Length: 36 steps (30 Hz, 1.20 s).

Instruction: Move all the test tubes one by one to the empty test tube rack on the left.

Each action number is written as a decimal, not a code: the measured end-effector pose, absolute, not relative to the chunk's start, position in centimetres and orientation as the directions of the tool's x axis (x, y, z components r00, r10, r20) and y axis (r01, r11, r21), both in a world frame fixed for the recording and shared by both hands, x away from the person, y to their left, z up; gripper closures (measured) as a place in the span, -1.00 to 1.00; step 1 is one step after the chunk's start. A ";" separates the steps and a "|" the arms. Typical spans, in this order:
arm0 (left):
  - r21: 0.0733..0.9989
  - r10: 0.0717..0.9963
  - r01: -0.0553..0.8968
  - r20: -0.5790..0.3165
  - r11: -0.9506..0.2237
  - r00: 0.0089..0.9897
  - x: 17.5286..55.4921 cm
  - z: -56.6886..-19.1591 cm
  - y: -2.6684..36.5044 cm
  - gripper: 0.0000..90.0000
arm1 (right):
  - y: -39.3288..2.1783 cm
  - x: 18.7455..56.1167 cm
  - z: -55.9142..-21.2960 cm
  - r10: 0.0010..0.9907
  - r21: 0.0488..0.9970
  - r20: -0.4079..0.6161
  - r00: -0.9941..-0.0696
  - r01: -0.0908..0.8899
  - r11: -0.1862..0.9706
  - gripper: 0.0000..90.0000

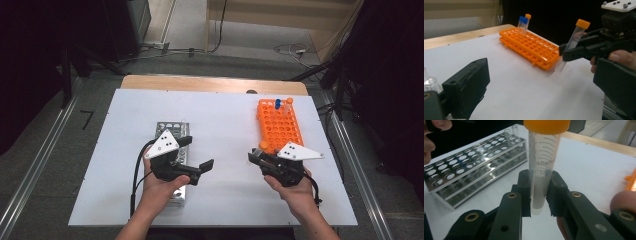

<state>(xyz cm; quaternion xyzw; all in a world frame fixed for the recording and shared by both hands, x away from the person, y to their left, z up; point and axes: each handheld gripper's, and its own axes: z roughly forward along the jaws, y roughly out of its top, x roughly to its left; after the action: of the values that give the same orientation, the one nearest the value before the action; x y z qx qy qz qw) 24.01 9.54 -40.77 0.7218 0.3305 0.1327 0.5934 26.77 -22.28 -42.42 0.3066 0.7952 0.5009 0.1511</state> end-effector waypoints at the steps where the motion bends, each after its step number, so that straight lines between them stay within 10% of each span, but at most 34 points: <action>1: 0.944 0.625 0.322 -0.206 -0.077 0.753 23.9 -40.8 9.2 -0.94 | -22.0 26.7 -42.5 0.634 0.888 0.071 -0.770 0.338 0.311 0.62; 9: 0.941 0.579 0.320 -0.202 -0.110 0.790 23.6 -41.0 7.7 -0.82 | -19.5 26.1 -43.8 0.589 0.872 0.094 -0.802 0.352 0.341 0.62; 36: 0.932 0.522 0.277 -0.119 -0.235 0.844 22.9 -41.9 4.4 0.61 | -16.0 23.7 -44.1 0.492 0.861 0.081 -0.867 0.310 0.403 0.62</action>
<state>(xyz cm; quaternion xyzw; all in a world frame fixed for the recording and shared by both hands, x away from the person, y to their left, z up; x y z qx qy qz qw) 22.91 4.43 -41.88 0.7783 0.2567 0.1092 0.5625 23.74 -15.99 -44.08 0.2407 0.8324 0.4905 0.0929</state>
